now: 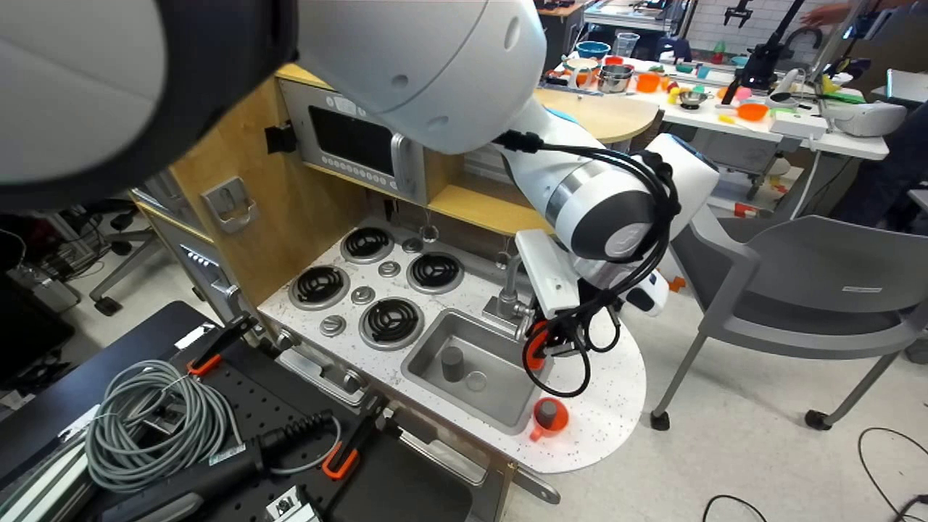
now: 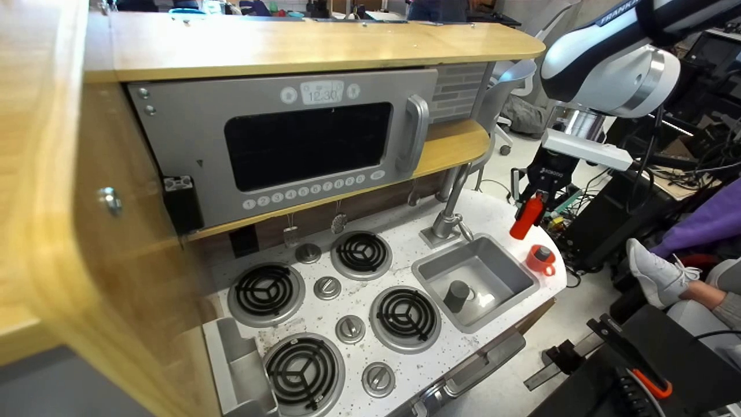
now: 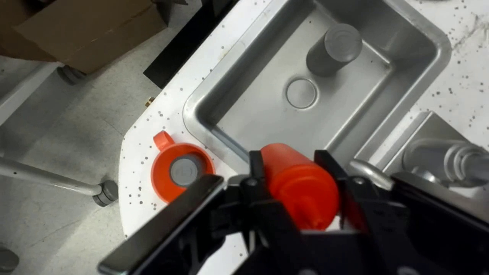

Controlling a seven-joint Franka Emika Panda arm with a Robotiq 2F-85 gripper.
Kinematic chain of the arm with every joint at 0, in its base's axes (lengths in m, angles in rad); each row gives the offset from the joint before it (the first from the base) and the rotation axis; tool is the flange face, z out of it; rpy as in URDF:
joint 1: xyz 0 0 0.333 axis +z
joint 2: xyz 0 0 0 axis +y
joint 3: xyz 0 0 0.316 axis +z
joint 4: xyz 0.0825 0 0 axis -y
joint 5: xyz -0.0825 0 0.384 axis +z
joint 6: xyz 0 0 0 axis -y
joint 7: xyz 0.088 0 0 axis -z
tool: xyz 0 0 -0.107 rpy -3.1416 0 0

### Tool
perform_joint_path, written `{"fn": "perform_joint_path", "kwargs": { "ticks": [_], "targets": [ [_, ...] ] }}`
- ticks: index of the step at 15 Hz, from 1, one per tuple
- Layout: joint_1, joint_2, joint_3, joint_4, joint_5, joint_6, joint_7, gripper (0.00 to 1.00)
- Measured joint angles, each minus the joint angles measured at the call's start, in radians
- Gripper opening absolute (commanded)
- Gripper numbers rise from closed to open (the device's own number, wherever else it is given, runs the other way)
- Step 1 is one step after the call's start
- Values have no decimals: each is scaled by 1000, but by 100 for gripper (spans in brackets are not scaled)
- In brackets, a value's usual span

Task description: Remove the sauce bottle from the stove and place it on the right side of the countertop

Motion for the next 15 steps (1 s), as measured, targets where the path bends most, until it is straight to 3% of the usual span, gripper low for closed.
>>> {"fn": "perform_joint_path", "kwargs": {
  "ticks": [8,15],
  "targets": [
    [-27,203,-16,297,52,-20,286,12],
    [-31,378,-23,514,51,-75,434,12]
  ]
}}
